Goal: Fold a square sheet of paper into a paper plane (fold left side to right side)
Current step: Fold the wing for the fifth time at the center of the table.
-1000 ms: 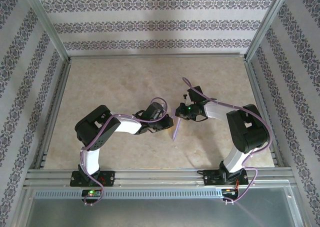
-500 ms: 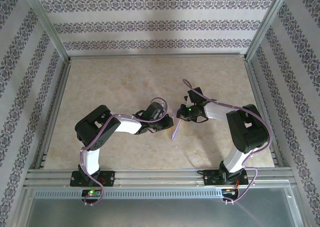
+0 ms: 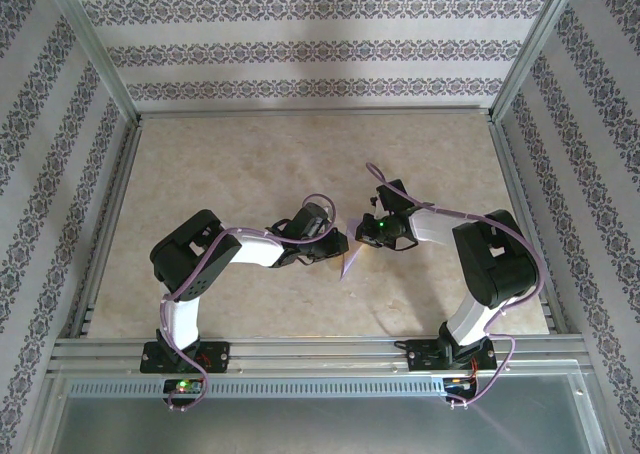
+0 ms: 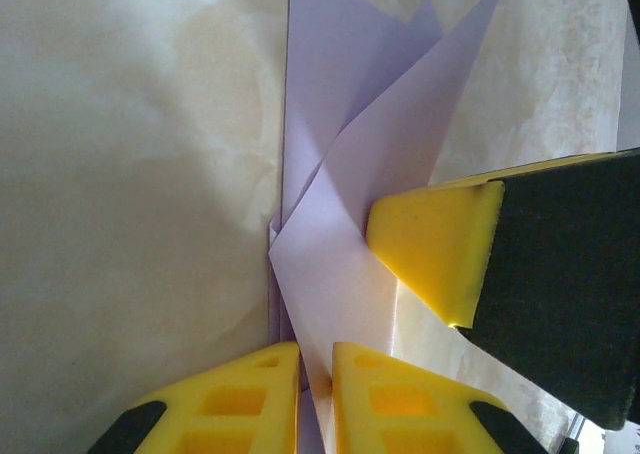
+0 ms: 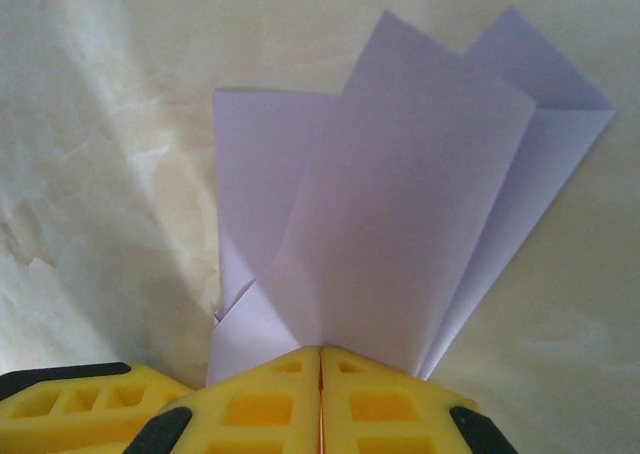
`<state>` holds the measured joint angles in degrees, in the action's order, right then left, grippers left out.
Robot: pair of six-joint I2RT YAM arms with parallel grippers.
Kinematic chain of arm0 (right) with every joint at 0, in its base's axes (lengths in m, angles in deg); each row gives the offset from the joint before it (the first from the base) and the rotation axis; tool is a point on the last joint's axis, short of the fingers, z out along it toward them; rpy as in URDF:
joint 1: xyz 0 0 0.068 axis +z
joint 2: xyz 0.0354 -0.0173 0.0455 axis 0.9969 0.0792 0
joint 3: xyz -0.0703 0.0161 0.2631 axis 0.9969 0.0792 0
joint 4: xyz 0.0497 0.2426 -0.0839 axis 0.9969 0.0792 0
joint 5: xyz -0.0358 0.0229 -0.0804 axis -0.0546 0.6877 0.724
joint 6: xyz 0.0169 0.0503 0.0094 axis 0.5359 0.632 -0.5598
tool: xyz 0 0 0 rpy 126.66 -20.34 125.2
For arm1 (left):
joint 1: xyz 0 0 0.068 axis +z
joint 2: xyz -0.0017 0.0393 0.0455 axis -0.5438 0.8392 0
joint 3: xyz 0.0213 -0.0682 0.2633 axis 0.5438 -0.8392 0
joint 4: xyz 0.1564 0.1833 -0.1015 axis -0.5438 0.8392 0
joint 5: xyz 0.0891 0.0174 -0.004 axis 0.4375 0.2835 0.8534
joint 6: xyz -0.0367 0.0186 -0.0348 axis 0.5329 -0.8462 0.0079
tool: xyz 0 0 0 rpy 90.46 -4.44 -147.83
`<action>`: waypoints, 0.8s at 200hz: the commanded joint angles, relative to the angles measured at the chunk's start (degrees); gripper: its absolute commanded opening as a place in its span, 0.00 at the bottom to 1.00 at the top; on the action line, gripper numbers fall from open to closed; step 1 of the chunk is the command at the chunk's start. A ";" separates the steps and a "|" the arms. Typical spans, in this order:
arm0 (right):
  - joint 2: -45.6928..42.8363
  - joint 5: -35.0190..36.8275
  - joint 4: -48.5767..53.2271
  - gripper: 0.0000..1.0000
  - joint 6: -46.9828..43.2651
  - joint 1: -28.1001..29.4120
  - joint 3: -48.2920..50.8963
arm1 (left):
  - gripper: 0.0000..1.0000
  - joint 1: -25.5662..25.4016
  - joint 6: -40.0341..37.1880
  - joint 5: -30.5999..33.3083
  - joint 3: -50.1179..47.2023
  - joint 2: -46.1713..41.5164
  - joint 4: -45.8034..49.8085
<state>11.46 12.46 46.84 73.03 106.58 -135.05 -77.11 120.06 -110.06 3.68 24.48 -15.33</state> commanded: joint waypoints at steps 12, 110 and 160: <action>0.20 1.10 -0.74 0.08 -0.36 -0.78 2.41 | 0.16 -1.17 -1.04 0.71 -0.21 1.91 3.52; -0.36 0.92 -1.53 0.00 -0.54 -1.44 5.33 | 0.23 1.45 -6.64 1.14 -1.56 -16.27 13.73; -0.53 0.83 -1.68 0.00 -0.45 -1.21 5.30 | 0.18 -1.04 -4.18 -9.31 3.53 -12.98 15.69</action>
<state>10.35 11.09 41.53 73.05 105.82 -131.71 -76.60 115.53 -113.44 4.67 8.85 -2.59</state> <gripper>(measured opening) 0.060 0.196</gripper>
